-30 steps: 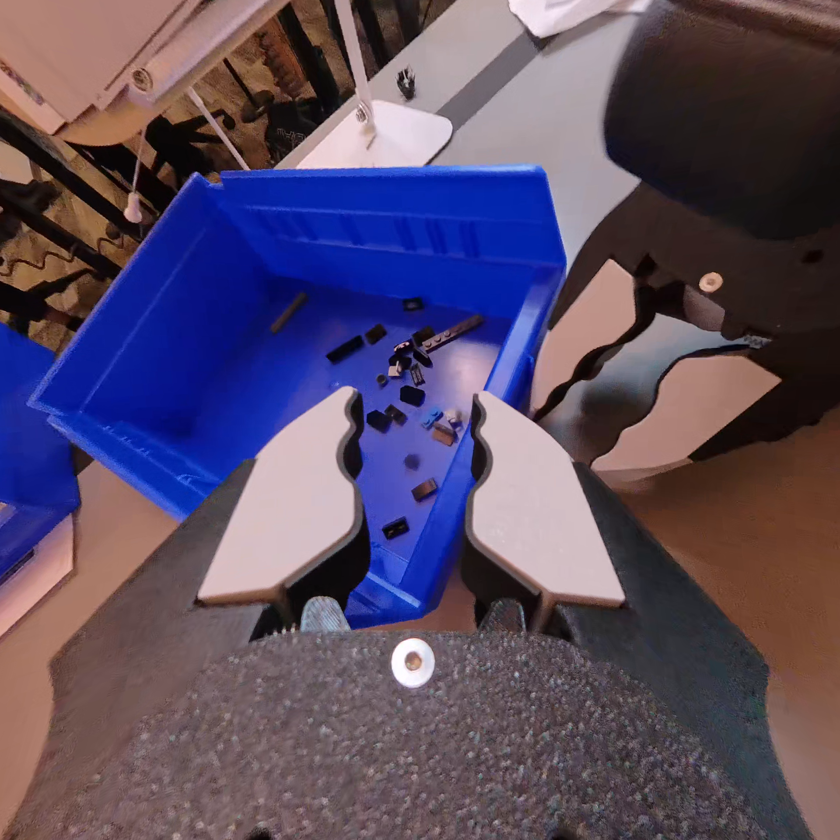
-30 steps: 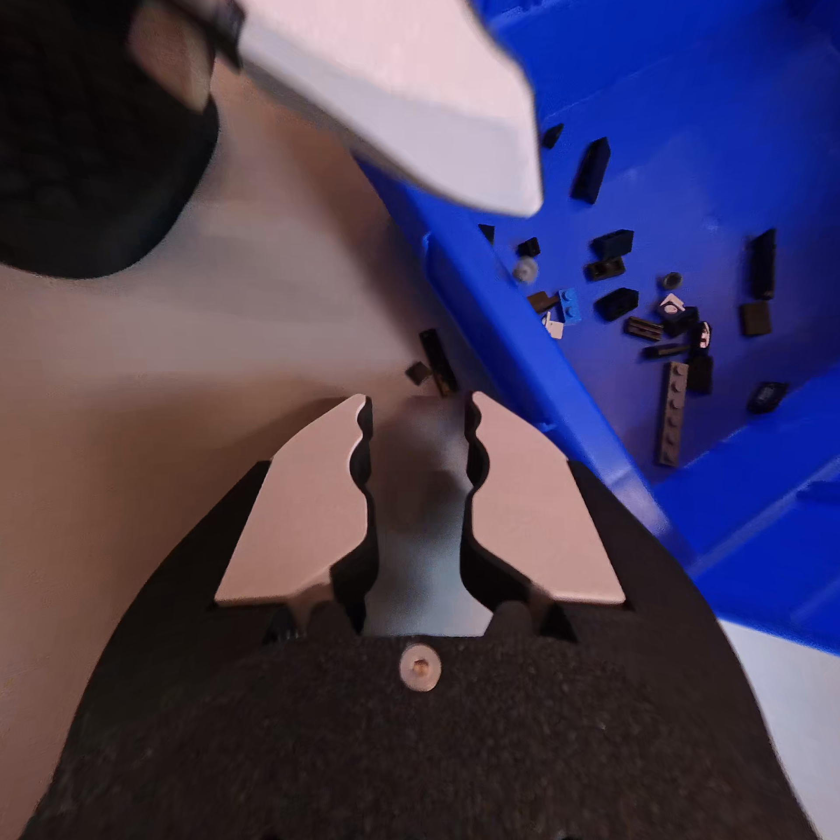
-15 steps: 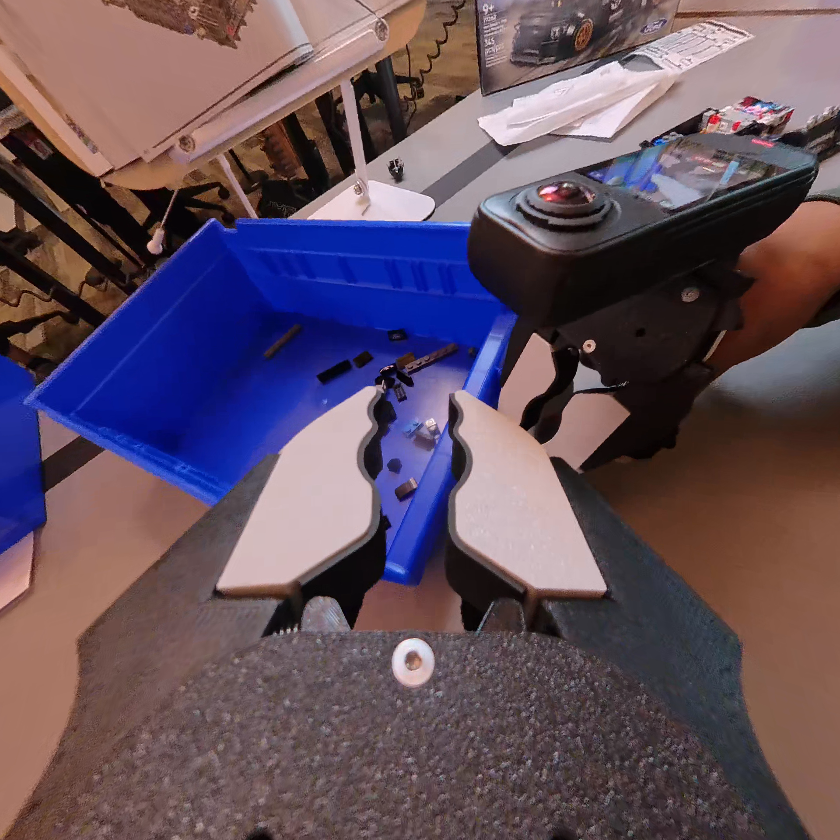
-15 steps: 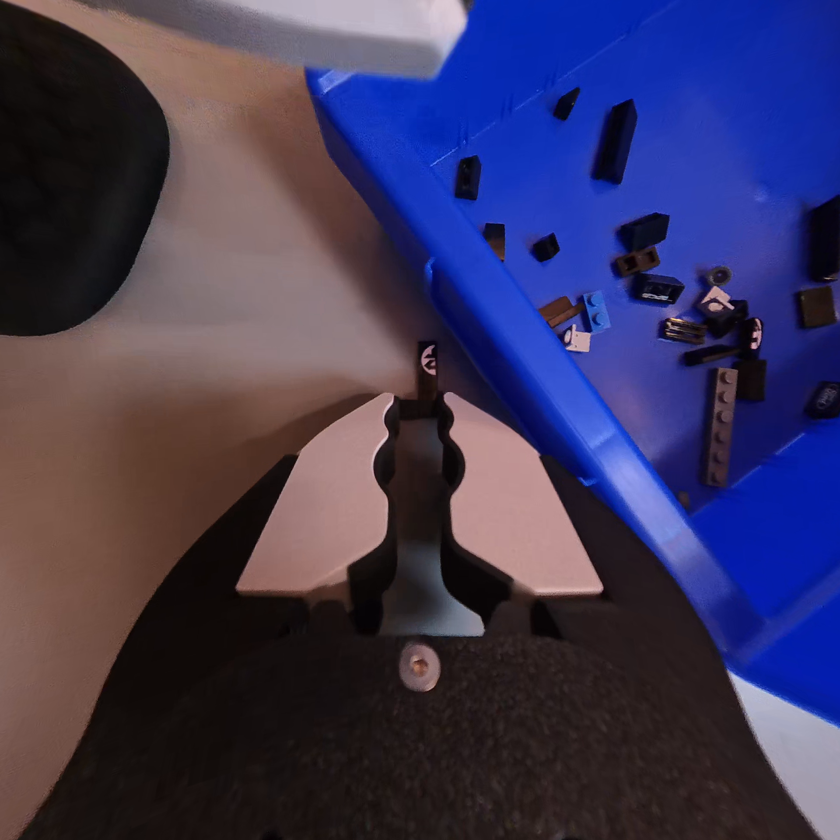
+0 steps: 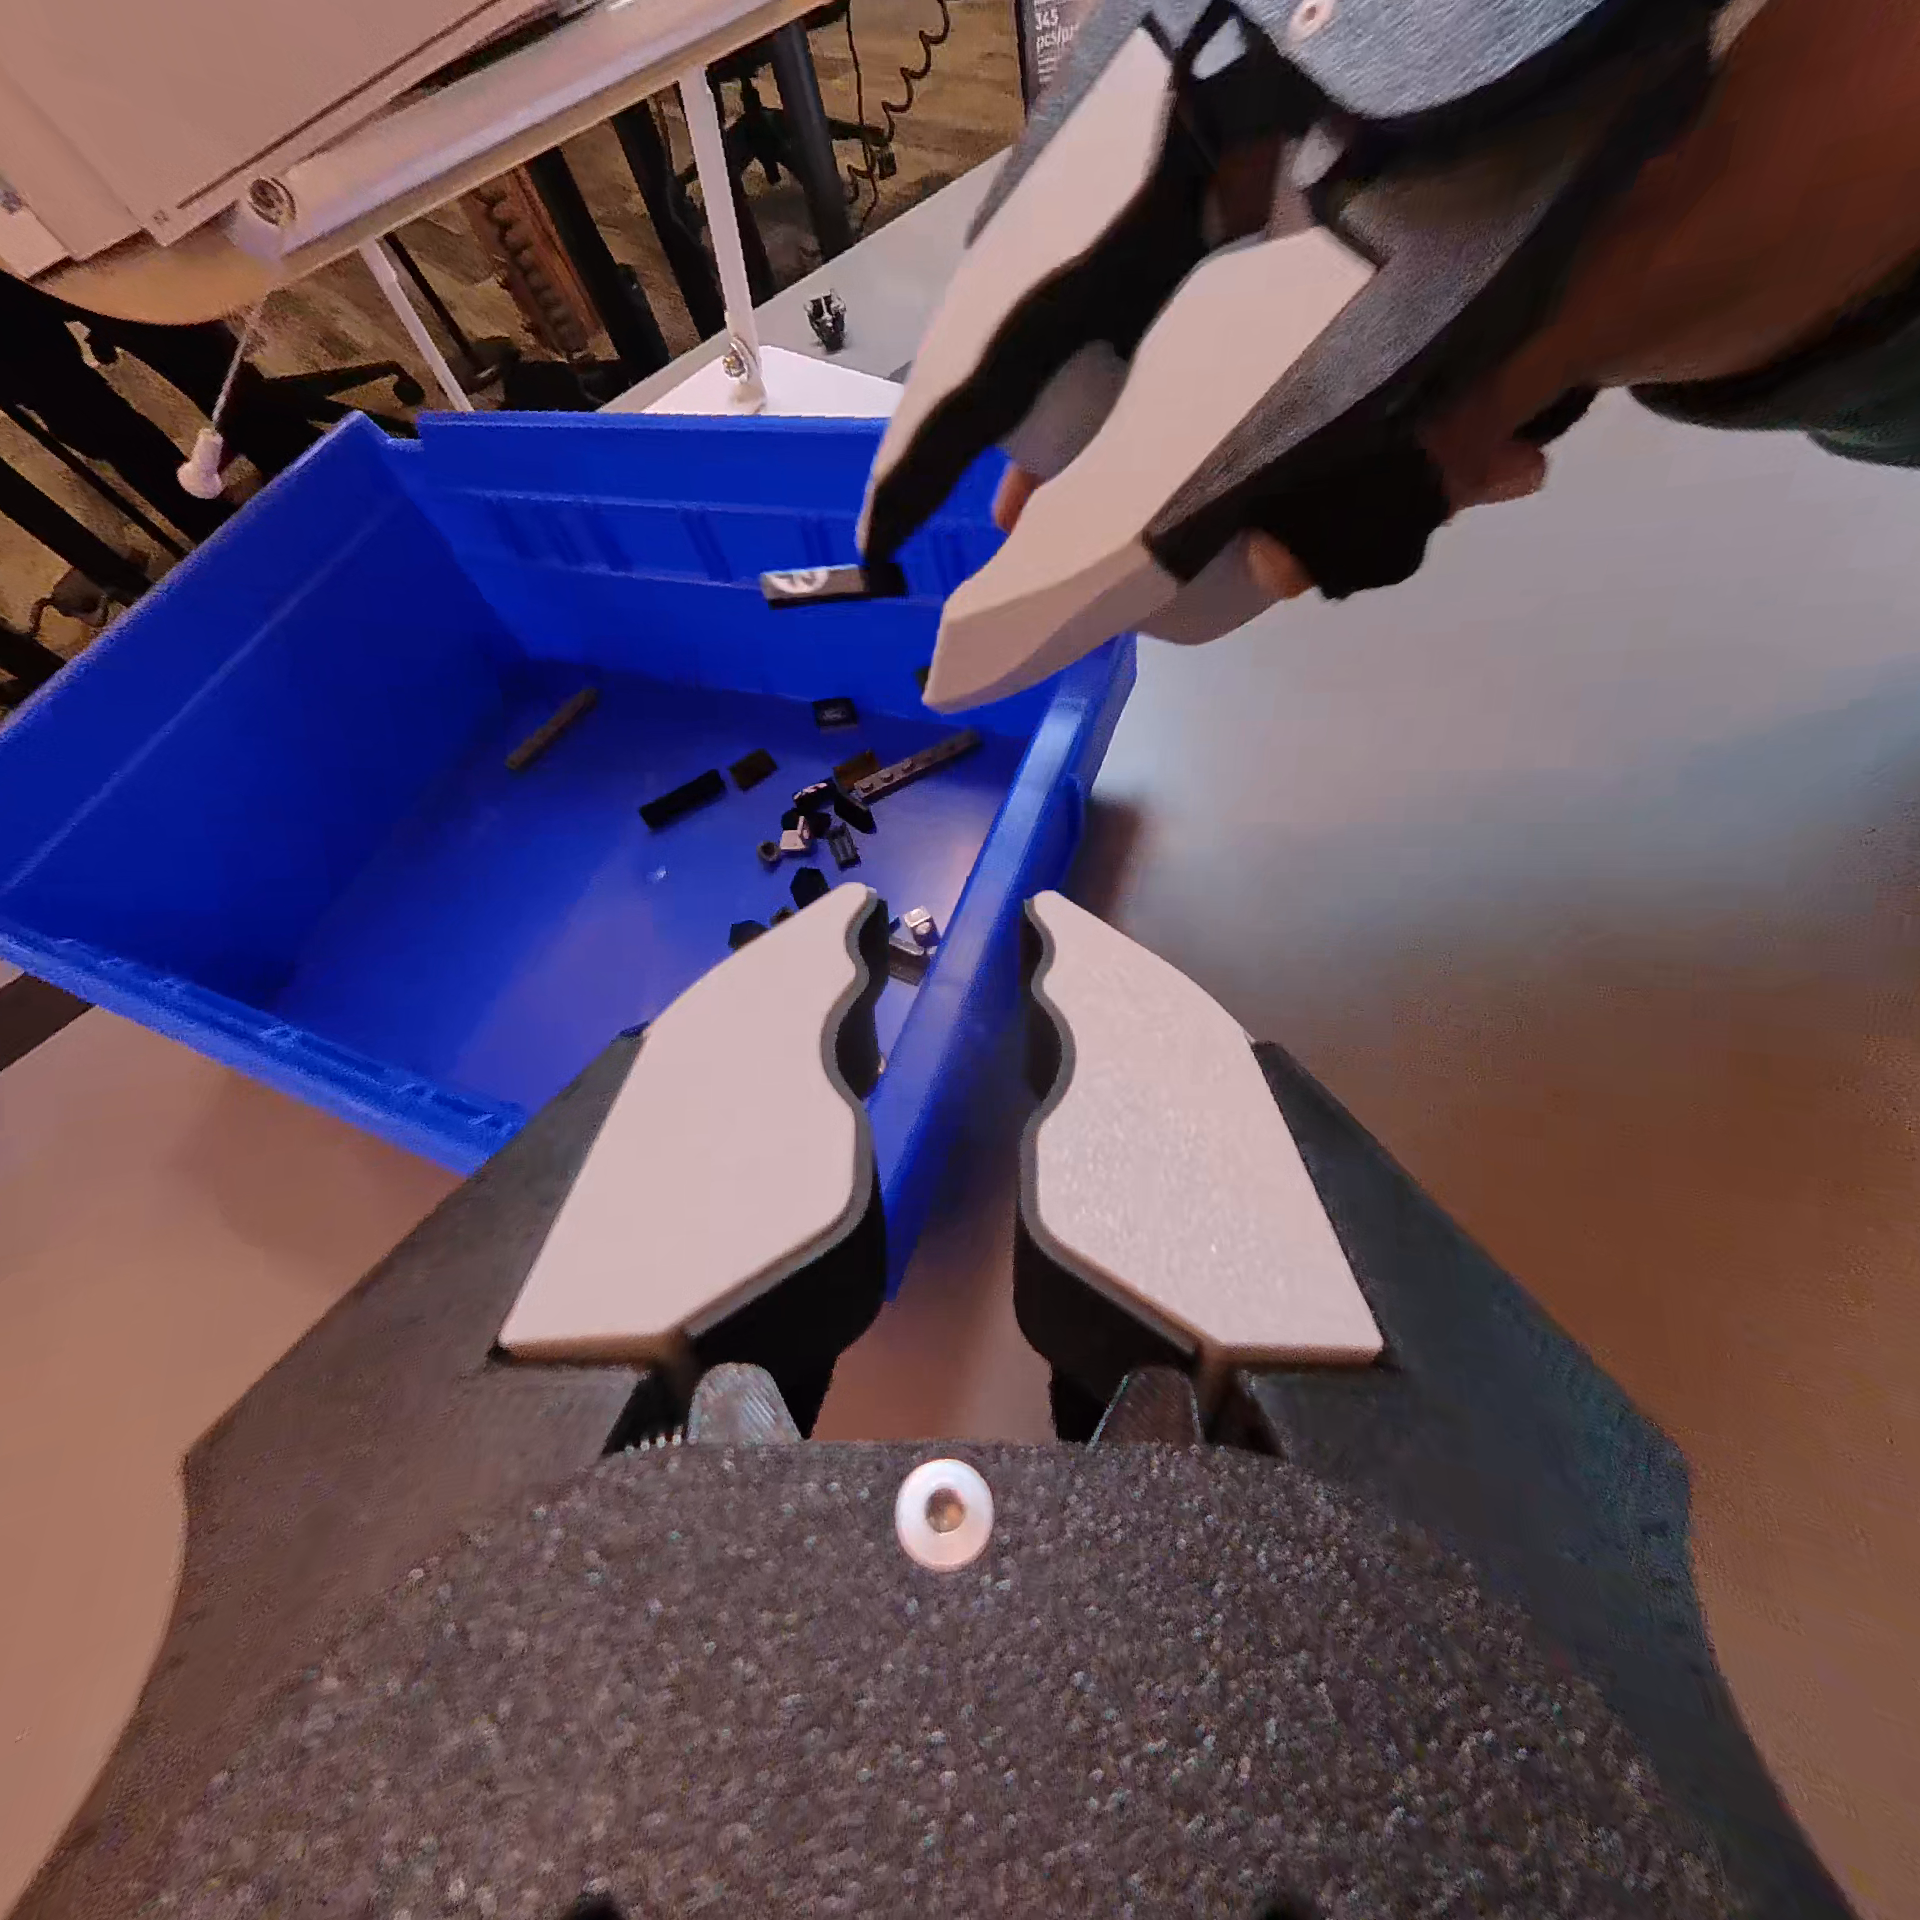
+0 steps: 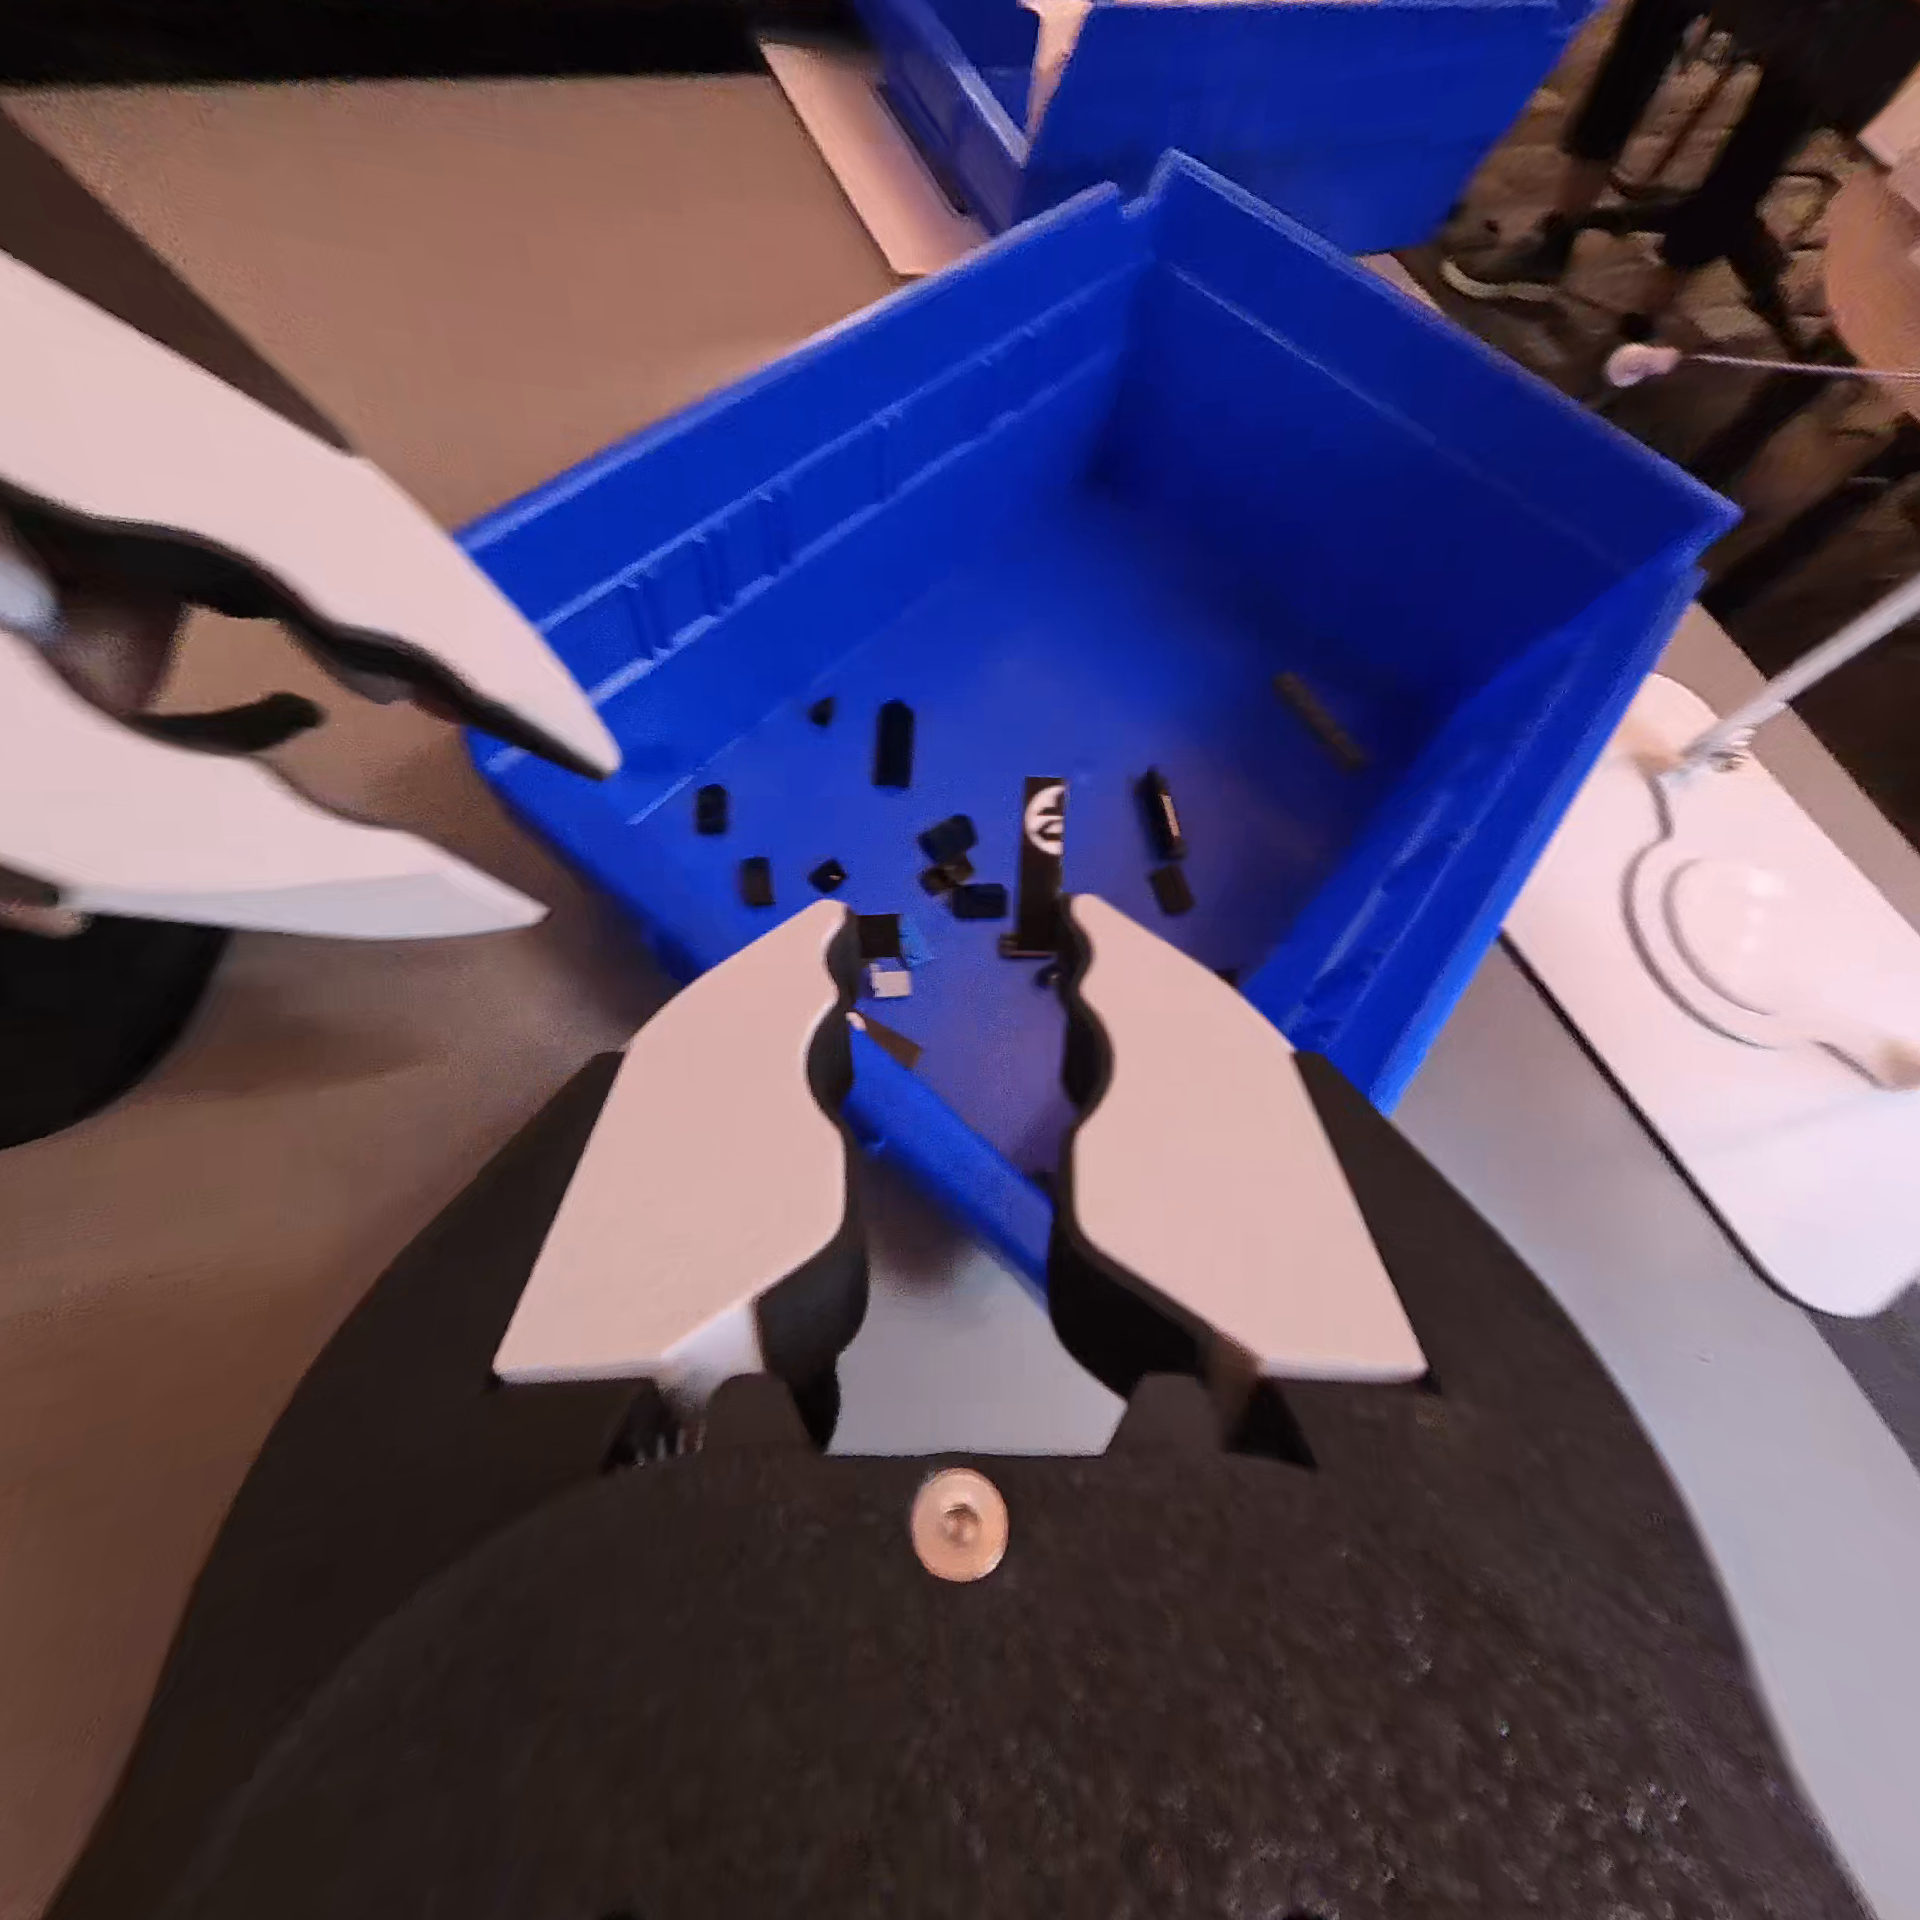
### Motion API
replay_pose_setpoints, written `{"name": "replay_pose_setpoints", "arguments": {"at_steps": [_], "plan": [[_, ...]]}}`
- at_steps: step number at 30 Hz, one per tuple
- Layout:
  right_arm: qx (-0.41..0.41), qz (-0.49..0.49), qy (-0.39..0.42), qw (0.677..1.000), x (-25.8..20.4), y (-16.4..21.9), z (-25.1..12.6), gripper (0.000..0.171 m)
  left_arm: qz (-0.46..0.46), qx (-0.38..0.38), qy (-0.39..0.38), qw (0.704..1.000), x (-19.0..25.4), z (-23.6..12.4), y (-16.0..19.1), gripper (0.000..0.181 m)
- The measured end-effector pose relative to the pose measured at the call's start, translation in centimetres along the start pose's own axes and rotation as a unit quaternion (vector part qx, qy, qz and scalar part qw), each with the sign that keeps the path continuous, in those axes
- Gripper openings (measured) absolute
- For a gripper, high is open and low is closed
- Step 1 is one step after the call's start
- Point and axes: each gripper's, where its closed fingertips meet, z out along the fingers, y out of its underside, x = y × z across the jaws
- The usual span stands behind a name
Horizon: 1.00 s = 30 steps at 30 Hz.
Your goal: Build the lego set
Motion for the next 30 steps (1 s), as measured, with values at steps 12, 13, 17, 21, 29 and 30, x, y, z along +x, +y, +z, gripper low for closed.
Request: {"name": "replay_pose_setpoints", "arguments": {"at_steps": [12, 13, 17, 21, 29, 30], "plan": [[0.028, -0.072, 0.045, 0.996, 0.2, 0.8, 0.4, 0.044, 0.003, -0.013, 0.009, 1.000, 0.6, 0.7, 1.0, 0.025], [0.038, -0.068, 0.061, 0.995, 0.6, 0.5, 0.3, 0.041, 0.002, -0.014, 0.010, 1.000, 0.7, 0.8, 1.1, 0.025], [0.041, -0.094, 0.139, 0.985, 1.8, 0.7, 1.1, 0.026, 0.008, -0.019, 0.011, 1.000, 1.0, 1.1, 1.2, 0.025], [-0.043, -0.152, 0.129, 0.979, 0.6, 3.9, 2.8, 0.017, 0.007, -0.020, 0.010, 1.000, 1.0, 1.0, 1.4, 0.025], [0.087, -0.129, 0.102, 0.983, -0.2, 1.8, -0.4, 0.048, 0.009, -0.016, 0.005, 1.000, 0.9, 1.2, 1.5, 0.029], [0.112, -0.133, 0.100, 0.980, -0.5, 1.7, -1.3, 0.053, 0.012, -0.016, 0.002, 1.000, 0.9, 1.4, 1.5, 0.030]]}}
